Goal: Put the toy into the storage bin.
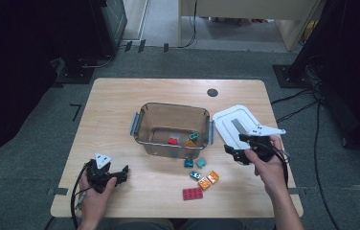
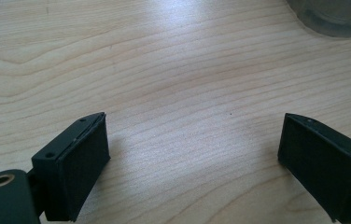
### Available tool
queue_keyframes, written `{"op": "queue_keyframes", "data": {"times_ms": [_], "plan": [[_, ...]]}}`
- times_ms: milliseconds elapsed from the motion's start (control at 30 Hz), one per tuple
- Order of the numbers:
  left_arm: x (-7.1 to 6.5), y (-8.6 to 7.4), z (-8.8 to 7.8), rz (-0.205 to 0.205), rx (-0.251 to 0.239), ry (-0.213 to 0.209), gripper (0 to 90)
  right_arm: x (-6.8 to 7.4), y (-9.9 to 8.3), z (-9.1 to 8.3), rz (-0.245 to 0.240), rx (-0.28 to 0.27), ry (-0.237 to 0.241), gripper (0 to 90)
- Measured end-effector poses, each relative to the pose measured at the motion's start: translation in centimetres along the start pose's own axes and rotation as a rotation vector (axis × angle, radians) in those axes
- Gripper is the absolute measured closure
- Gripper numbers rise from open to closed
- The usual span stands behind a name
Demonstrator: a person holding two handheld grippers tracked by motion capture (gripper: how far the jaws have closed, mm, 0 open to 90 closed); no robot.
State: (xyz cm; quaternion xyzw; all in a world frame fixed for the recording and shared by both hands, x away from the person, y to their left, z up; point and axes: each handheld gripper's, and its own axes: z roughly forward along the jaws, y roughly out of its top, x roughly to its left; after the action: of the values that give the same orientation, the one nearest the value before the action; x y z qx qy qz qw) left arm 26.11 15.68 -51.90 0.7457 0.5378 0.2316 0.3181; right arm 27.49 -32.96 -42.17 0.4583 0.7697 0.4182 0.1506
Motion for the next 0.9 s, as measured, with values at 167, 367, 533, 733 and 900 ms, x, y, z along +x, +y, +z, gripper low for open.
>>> {"op": "queue_keyframes", "data": {"times_ms": [167, 367, 533, 733, 900], "plan": [[0.0, 0.0, 0.0, 0.000, 0.000, 0.000, 8.3, 0.0, -1.7, 0.4, 0.010, 0.014, -0.001, 25.0], [0.0, 0.0, 0.0, -0.001, 0.000, 0.000, 8.3, 0.2, -3.4, 1.2, 0.030, 0.027, 0.015, 25.5], [0.0, 0.0, 0.0, 0.000, 0.000, 0.000, 8.3, 0.6, -4.8, 2.2, 0.047, 0.036, 0.039, 26.7], [0.0, 0.0, 0.0, 0.000, 0.000, 0.000, 8.4, 1.7, -5.7, 3.2, 0.024, 0.067, 0.079, 28.7], [0.0, 0.0, 0.0, 0.000, 0.000, 0.000, 8.4, 2.7, -6.0, 3.9, 0.008, 0.079, 0.117, 29.7]]}}
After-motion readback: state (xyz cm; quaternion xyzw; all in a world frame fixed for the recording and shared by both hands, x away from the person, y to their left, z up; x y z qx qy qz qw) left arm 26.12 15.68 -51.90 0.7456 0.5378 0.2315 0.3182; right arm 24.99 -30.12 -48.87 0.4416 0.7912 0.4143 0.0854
